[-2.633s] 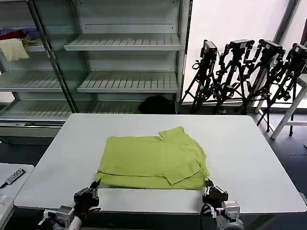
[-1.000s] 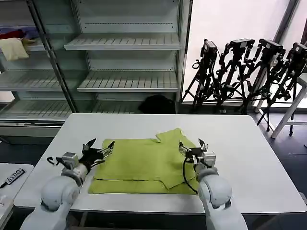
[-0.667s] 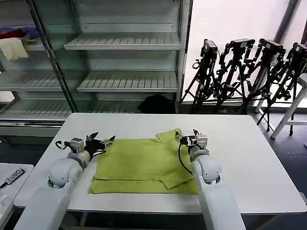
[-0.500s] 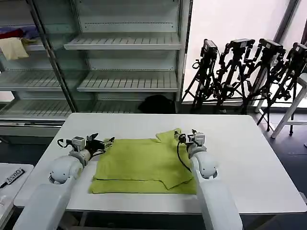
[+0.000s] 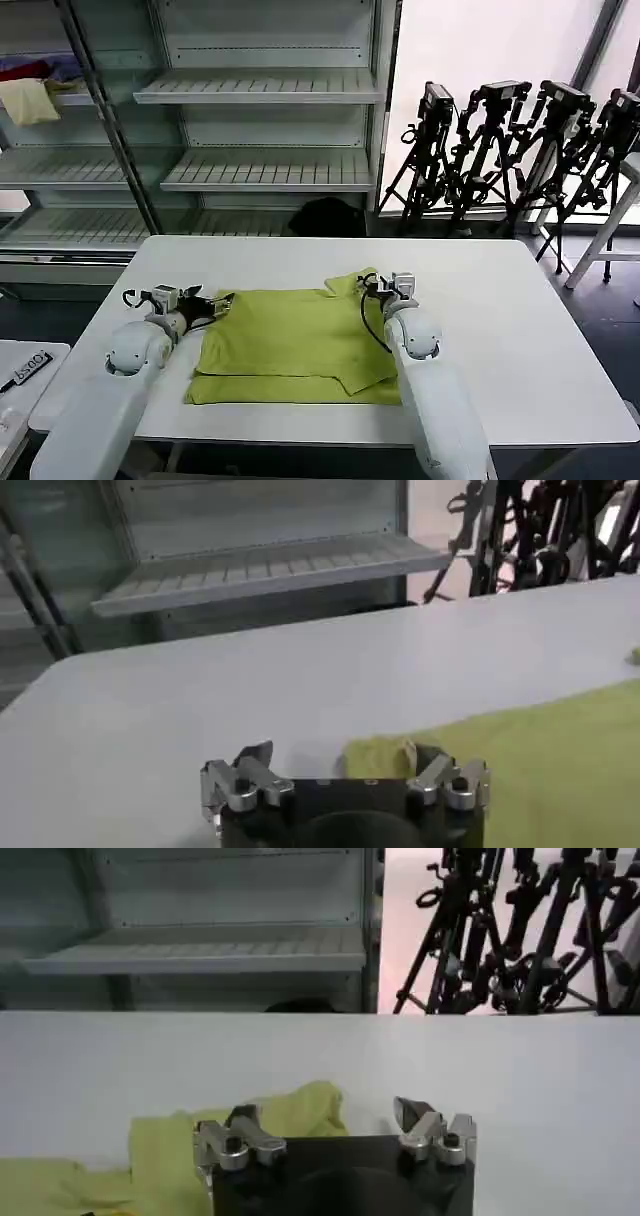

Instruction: Fold and organize the clothes.

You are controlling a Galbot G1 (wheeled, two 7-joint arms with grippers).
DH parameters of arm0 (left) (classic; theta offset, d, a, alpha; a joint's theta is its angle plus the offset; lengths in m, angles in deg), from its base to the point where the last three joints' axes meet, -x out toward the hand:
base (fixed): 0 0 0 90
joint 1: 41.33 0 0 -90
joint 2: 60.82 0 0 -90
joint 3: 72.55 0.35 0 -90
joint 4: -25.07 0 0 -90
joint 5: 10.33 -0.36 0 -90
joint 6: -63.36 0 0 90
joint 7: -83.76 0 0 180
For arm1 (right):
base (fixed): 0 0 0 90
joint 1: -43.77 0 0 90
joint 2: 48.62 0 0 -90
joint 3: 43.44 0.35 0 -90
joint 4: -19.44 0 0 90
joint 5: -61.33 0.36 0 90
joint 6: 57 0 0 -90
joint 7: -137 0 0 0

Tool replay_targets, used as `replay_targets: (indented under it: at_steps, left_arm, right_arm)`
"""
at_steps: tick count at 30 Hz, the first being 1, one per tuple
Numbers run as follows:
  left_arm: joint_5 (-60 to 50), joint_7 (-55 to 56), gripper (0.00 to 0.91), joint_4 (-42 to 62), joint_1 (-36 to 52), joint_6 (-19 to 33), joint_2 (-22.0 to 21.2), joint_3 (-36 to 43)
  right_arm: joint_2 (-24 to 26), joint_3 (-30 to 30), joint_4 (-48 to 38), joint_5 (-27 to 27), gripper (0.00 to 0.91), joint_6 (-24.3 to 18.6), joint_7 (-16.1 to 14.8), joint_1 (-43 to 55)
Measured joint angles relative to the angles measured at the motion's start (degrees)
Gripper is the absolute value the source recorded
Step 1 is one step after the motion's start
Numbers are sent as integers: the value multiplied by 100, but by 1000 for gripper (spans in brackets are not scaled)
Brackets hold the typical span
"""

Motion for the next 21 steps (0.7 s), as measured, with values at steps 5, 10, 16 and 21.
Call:
replay_targets:
  at_steps: [5, 10, 16, 21]
  left_arm:
    - [17, -41, 343, 38, -4, 1, 4, -21]
    - [8, -86, 20, 44, -37, 7, -2, -46]
    - [-4, -129, 10, -3, -86, 4, 0, -64]
    - [-6, -161, 10, -57, -134, -2, 9, -71]
  right_arm:
    - [-5, -46, -71, -78, 50, 0, -37, -7]
    - [-35, -70, -131, -117, 0, -20, -46, -45]
    - [-45, -120, -124, -123, 0, -26, -70, -98]
    - [-26, -169, -60, -86, 0, -26, -62, -137]
